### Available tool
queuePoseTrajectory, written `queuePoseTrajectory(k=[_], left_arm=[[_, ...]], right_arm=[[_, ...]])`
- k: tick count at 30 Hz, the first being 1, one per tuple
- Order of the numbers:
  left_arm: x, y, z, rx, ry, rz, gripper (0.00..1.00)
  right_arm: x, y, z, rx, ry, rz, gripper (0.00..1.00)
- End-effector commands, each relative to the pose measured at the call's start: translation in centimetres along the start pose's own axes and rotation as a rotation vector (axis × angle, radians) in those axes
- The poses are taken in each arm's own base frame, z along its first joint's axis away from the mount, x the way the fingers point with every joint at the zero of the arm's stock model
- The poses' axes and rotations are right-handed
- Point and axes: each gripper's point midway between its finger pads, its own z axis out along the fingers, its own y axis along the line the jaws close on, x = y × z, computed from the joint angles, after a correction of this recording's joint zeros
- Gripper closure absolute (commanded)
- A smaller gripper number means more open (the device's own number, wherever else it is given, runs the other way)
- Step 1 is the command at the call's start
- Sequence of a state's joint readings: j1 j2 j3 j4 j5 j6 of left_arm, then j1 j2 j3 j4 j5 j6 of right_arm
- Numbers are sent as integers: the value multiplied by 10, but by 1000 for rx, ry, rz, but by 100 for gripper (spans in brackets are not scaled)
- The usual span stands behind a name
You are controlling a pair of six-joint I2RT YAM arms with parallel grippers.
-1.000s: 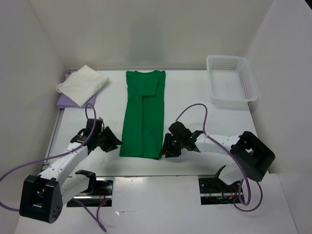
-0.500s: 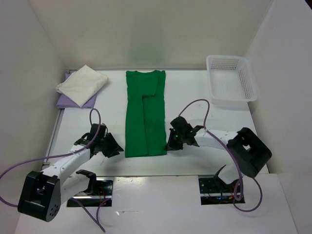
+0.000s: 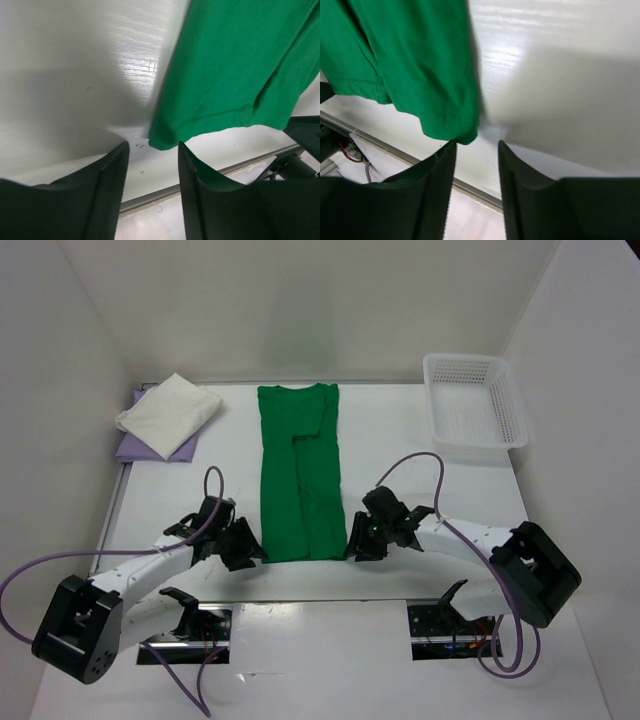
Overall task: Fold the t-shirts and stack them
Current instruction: Grab the bottom of the folded rectangular tshirt with both arms, then fold the folded rectangular tshirt in 1/3 of the way
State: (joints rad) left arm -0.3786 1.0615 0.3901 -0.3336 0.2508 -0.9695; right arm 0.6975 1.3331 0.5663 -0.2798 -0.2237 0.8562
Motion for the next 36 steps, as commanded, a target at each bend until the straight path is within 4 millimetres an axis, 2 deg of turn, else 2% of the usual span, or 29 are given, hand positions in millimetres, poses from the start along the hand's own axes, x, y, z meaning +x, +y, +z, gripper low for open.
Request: queuePoseTrajectory(k=[1,6,11,14,16,18,19,22,23,25,27,28,30,31,32,33,35,36], left_arm=[[2,-3,4,4,27,17,49],[-7,-6,5,-4,1,31,64],[-8,-12,7,31,-2,17,63],[-4,-9,12,26,20,12,65],[-6,-13,11,33,15,14,74],[-9,-13,9,29,2,26,81],[-8,-13,7,28,3,26,89],[-8,-14,2,36,-3,29,97],[-4,-11,1,22,8,24,98],[2,-15,-6,47,27,26,100],[14,-18,-12,69,67,-6,100],[26,-18,-18,95,107,-19,100],[33,-17,-27,97,119,-30,100],[36,-23,-38,141,112,-29,100],[42,-21,-44,135,128,-44,100],[42,-24,-50,145,121,-39,100],[42,-29,-63,150,116,-47,100],[31,-45,-75,178,78,-22,100]], right_arm=[[2,10,4,-60,7,19,58],[6,13,8,-92,30,34,60],[7,13,10,-101,35,43,63],[6,10,15,-87,32,46,71],[3,11,17,-81,25,46,77],[-1,14,16,-83,11,35,87],[-3,13,17,-77,3,35,89],[1,8,17,-58,17,32,98],[1,13,11,-78,15,27,99],[18,6,6,-60,44,59,100],[30,10,-6,-86,48,81,100],[36,8,-11,-80,58,95,100],[44,19,-27,-151,74,114,100],[48,22,-33,-159,79,125,100],[52,15,-38,-123,83,135,100],[49,26,-51,-167,67,122,100],[45,35,-65,-166,66,97,100],[35,37,-71,-160,41,91,100]])
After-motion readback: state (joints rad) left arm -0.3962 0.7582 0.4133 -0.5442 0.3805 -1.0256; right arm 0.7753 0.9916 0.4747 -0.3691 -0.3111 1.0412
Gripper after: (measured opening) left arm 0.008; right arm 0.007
